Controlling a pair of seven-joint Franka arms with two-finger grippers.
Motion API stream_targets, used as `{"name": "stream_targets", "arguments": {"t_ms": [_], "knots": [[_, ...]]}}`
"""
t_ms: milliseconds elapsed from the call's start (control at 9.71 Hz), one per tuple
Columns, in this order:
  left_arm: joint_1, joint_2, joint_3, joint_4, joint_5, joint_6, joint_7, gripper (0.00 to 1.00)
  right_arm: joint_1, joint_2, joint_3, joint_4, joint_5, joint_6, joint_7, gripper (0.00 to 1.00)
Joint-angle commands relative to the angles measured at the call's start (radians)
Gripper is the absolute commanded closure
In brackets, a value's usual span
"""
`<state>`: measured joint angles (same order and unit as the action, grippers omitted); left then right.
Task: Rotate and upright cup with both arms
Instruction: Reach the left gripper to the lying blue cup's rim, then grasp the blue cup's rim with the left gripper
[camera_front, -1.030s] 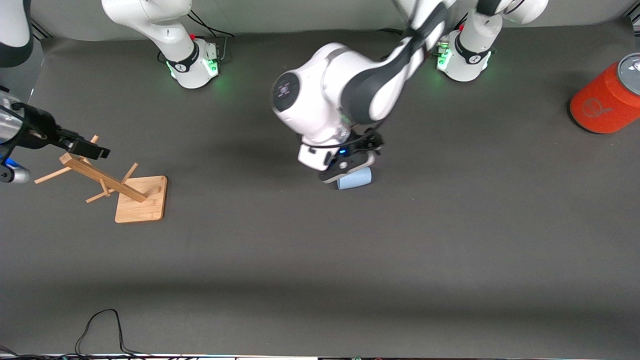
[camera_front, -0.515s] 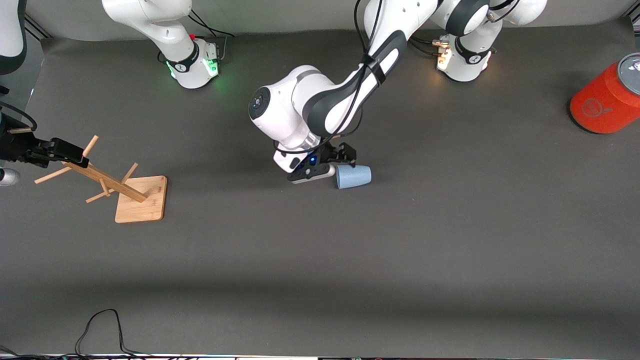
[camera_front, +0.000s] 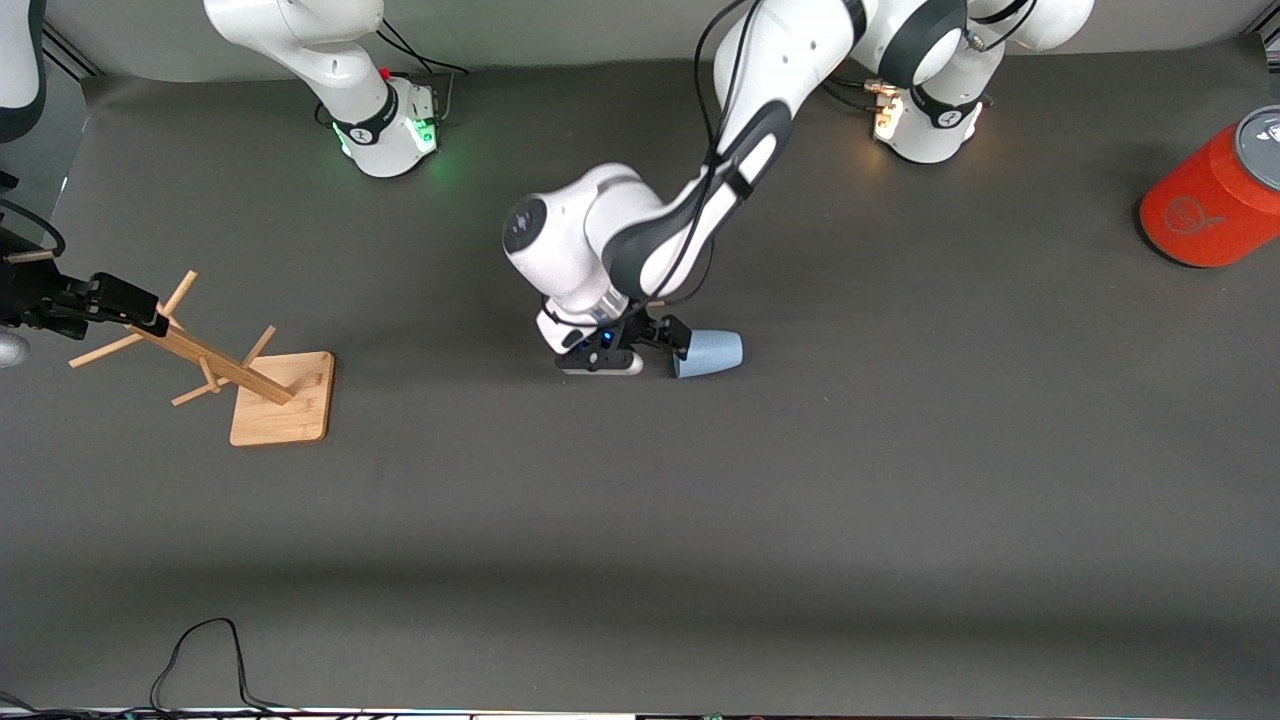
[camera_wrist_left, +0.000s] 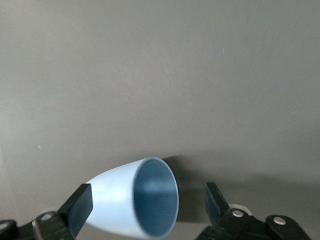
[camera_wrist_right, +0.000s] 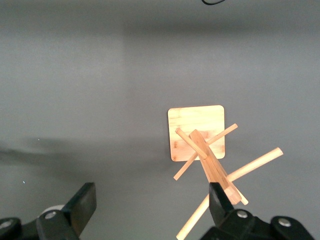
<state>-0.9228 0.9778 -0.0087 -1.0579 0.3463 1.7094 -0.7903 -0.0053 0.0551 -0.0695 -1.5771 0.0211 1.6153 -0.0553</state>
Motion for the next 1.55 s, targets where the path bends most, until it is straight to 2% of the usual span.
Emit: {"name": "stream_targets", "arguments": {"t_ms": [0,206,309,412,515,618,824,1030,1236,1442], "knots": [[-0.001,-0.014,0.006,-0.040,0.026,-0.026,0.086,0.00,-0.028,-0.028,0.043,-0.020,-0.013,-0.006,-0.001,0.00],[0.004,-0.013,0.010,-0.046,0.025,-0.074,0.237,0.03,0.007,-0.028,0.027,-0.020,-0.015,-0.006,-0.001,0.00],[0.006,-0.013,0.012,-0.050,0.023,-0.085,0.243,0.11,0.007,-0.028,0.024,-0.020,-0.015,-0.005,-0.001,0.00],[0.007,-0.013,0.012,-0.053,0.026,-0.086,0.244,0.27,0.007,-0.028,0.023,-0.020,-0.015,-0.006,-0.001,0.00],[0.009,-0.014,0.012,-0.062,0.042,-0.090,0.247,0.66,0.004,-0.028,0.023,-0.020,-0.015,-0.005,-0.001,0.00],[0.010,-0.014,0.012,-0.063,0.057,-0.093,0.270,0.99,0.004,-0.028,0.023,-0.020,-0.015,-0.005,-0.003,0.00],[0.024,-0.022,0.015,-0.056,0.059,-0.126,0.361,1.00,0.004,-0.028,0.025,-0.020,-0.015,0.003,-0.003,0.00],[0.024,-0.036,0.018,-0.021,0.068,-0.201,0.362,1.00,0.002,-0.024,0.025,-0.020,-0.013,0.017,-0.012,0.00],[0.024,-0.057,0.044,0.092,0.063,-0.292,0.338,1.00,0.004,-0.028,0.027,-0.017,-0.010,0.005,0.000,0.00],[0.054,-0.134,0.064,0.102,0.051,-0.329,0.319,1.00,0.004,-0.023,0.027,-0.008,-0.006,0.001,0.002,0.00]]}}
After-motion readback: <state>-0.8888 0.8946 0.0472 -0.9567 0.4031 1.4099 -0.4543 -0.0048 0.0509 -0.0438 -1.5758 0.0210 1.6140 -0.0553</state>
